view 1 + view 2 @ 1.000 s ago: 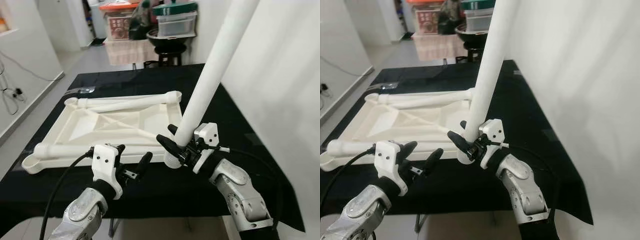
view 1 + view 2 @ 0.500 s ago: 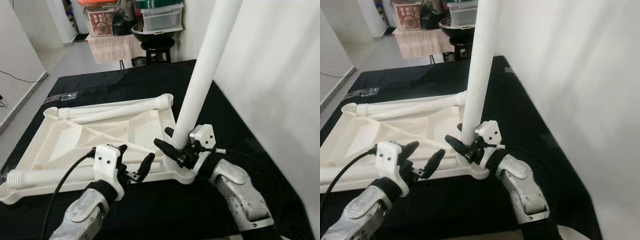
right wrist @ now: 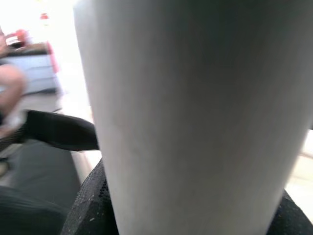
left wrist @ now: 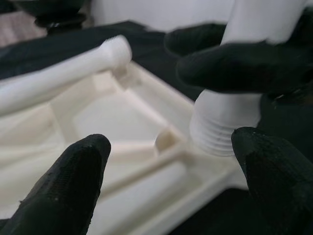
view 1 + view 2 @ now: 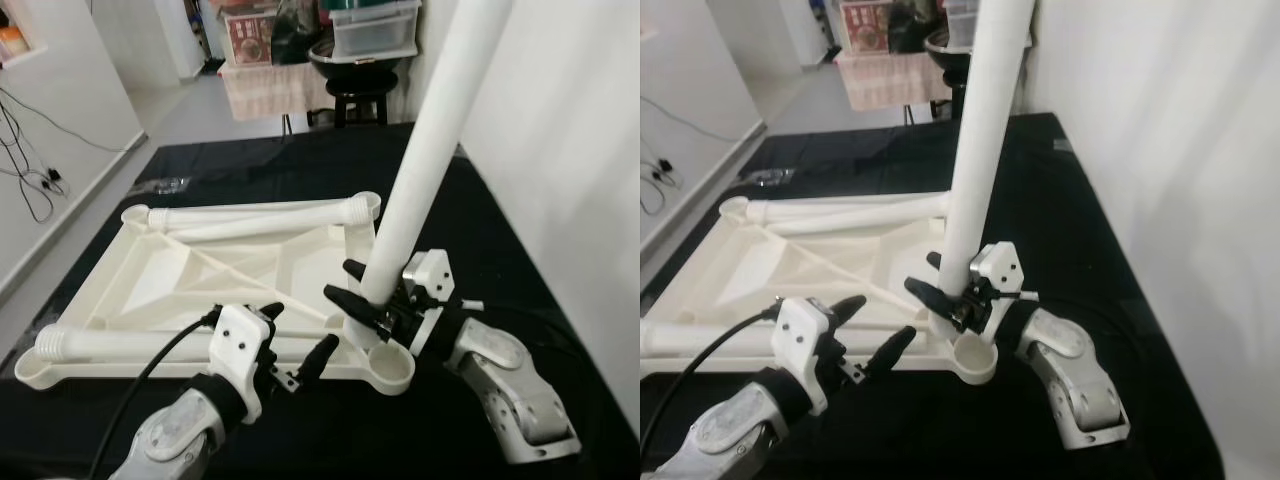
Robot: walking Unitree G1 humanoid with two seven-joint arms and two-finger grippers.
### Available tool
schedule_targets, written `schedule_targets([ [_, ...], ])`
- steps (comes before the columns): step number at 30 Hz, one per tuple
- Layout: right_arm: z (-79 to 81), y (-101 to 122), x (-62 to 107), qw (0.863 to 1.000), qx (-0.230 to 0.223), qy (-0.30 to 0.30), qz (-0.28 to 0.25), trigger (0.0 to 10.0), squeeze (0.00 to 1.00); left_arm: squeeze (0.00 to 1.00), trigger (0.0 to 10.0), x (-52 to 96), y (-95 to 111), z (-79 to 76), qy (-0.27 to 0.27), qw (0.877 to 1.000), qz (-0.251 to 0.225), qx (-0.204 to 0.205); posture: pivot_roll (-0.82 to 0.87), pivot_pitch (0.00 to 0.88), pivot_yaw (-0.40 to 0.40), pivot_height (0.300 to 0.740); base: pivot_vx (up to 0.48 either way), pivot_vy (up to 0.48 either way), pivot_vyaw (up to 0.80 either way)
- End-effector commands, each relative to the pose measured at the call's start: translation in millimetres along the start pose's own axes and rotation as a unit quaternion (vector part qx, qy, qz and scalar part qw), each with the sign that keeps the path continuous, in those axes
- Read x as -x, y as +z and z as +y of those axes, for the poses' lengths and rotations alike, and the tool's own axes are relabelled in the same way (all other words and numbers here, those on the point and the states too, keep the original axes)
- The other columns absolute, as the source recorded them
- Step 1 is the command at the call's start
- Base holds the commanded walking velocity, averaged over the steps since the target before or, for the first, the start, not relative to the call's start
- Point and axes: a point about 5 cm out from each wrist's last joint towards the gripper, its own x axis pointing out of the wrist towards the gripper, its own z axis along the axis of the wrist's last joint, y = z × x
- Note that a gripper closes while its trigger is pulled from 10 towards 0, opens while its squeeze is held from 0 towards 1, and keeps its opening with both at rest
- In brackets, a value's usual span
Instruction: Building children table
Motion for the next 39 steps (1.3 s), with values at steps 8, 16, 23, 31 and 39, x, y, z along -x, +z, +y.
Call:
schedule_targets([
  [8, -13.6, 9, 2.4, 0.999, 0.015, 0.029, 0.017, 10.0, 0.0, 0.0, 10.0, 6.6, -4, -4.4, -0.032, 0.999, 0.023, -0.011, -0.11, 0.077, 0.017, 0.74, 0.0, 0.0, 0.0],
  [16, -27.8, 23, 1.2, 0.996, 0.009, 0.087, 0.007, 10.0, 0.0, 0.0, 10.0, 4.6, -5, 1.5, -0.045, 0.998, 0.031, -0.037, -0.1, 0.112, 0.023, 0.74, 0.0, 0.0, 0.0],
  [23, -33.2, 33, -1.2, 0.987, -0.007, 0.158, -0.002, 10.0, 0.0, 0.0, 10.0, 6.0, -3, -3.9, -0.092, 0.995, 0.03, -0.038, -0.09, 0.146, 0.019, 0.74, 0.0, 0.0, 0.0],
  [31, -27.0, 32, 4.6, 0.97, 0.001, 0.241, 0.034, 10.0, 0.0, 0.0, 10.0, 17.1, 1, -17.6, -0.156, 0.986, 0.037, -0.052, -0.04, 0.21, 0.043, 0.74, 0.0, 0.0, 0.0],
  [39, -30.8, 35, 7.6, 0.968, -0.002, 0.251, 0.026, 10.0, 0.0, 0.0, 10.0, 31.2, 3, -28.5, -0.183, 0.982, 0.044, -0.035, -0.02, 0.249, 0.053, 0.74, 0.0, 0.0, 0.0],
])
